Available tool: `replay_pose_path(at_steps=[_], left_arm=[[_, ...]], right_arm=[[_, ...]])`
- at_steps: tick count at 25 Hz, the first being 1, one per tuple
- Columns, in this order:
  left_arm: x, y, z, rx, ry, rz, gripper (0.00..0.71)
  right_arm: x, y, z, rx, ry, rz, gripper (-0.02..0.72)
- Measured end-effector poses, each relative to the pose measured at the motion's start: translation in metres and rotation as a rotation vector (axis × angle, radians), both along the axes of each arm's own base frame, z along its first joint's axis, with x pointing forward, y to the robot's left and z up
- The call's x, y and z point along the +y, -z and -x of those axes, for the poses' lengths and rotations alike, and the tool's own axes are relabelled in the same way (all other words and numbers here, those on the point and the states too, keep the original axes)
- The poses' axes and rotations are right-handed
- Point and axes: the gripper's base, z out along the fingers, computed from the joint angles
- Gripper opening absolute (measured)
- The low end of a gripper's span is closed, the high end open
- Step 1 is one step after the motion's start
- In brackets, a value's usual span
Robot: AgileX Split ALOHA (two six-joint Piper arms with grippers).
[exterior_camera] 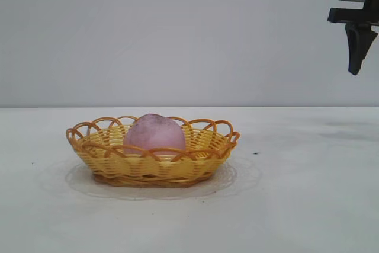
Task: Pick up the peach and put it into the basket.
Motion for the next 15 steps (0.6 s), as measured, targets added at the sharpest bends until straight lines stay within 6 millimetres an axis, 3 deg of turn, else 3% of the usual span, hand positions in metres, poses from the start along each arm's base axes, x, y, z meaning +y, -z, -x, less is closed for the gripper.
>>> replay_pose_path(at_steps=[2, 5, 10, 15], left_arm=[[0.0, 0.0, 0.0, 0.0, 0.0, 0.0, 0.3], [0.0, 0.0, 0.0, 0.0, 0.0, 0.0, 0.3], [0.0, 0.0, 0.0, 0.0, 0.0, 0.0, 0.3], [0.0, 0.0, 0.0, 0.0, 0.0, 0.0, 0.3]], right_arm=[[0.0, -0.011, 0.009, -0.024, 0.004, -0.003, 0.414], [-0.002, -0.029, 0.04, -0.098, 0.012, -0.001, 0.414], [-0.006, -0.056, 0.129, -0.285, 0.006, 0.015, 0.414], [-0.007, -0.057, 0.208, -0.295, -0.03, 0.023, 0.414]])
